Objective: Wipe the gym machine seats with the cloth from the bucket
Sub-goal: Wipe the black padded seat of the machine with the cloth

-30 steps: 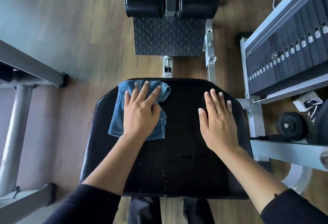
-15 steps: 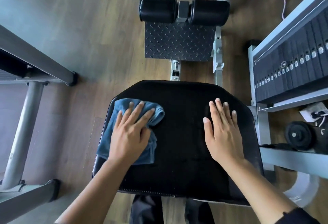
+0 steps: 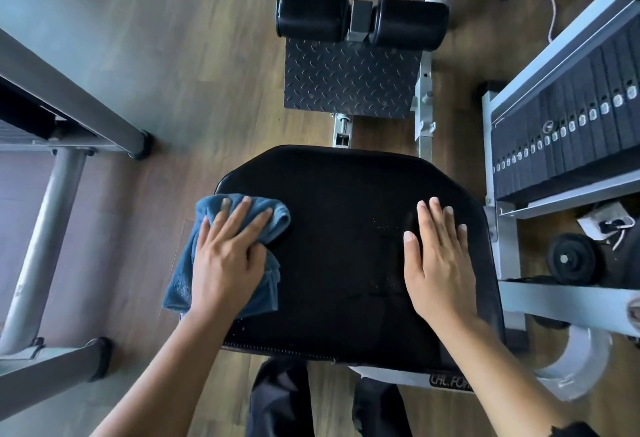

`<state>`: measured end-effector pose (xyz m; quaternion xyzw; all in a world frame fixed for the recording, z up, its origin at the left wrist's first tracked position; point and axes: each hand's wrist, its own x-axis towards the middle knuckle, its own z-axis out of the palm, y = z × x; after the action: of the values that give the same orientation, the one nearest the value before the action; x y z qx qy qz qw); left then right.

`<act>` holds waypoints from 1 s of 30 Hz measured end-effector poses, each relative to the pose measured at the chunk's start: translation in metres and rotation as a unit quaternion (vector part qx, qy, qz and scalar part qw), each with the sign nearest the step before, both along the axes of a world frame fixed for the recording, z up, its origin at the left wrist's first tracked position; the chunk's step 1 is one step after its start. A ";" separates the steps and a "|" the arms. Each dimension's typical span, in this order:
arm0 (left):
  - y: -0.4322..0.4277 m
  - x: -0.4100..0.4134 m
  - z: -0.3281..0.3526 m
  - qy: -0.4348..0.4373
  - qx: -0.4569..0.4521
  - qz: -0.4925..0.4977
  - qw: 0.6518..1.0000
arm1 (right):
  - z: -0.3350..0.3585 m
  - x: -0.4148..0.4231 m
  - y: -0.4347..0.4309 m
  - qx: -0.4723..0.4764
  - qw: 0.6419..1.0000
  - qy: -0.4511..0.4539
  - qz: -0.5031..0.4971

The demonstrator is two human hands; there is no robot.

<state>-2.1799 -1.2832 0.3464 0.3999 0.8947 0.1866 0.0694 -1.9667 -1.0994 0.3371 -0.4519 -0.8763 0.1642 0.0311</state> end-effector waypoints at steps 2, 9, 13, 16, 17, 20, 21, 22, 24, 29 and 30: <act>0.015 0.003 -0.001 -0.011 -0.004 0.060 0.998 | 0.000 0.001 -0.005 0.003 1.000 0.000 0.015; -0.036 0.057 0.007 0.020 0.007 -0.065 0.998 | 0.002 0.007 -0.021 0.004 0.999 0.001 0.046; -0.050 0.032 0.005 0.013 0.011 0.050 0.999 | 0.001 0.014 -0.019 0.010 0.998 -0.002 0.062; -0.023 0.053 0.009 0.001 0.003 0.057 0.998 | -0.001 0.016 -0.023 0.009 0.997 -0.002 0.071; -0.022 0.065 0.008 0.005 0.004 0.020 1.000 | -0.001 0.016 -0.025 0.008 0.997 -0.002 0.072; -0.046 0.081 0.006 0.025 0.011 -0.083 0.996 | 0.000 0.017 -0.026 0.004 0.997 0.003 0.072; -0.058 0.077 0.007 0.031 0.016 -0.092 0.995 | 0.000 0.018 -0.026 0.002 0.997 0.004 0.072; -0.067 0.070 0.007 0.035 0.019 -0.081 0.996 | 0.001 0.018 -0.024 0.002 0.997 0.006 0.071; -0.069 0.052 0.008 0.029 0.025 -0.015 0.999 | 0.002 0.019 -0.020 0.002 0.998 0.007 0.068; -0.010 0.047 0.008 -0.015 0.004 0.052 0.999 | 0.001 0.016 -0.018 0.005 0.998 0.005 0.063; -0.010 0.053 0.007 -0.017 0.005 0.012 1.000 | 0.001 0.014 -0.018 0.003 0.998 0.006 0.063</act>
<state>-2.1272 -1.2929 0.3530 0.3861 0.8974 0.1982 0.0799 -1.9524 -1.1172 0.3378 -0.3945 -0.9034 0.1658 0.0276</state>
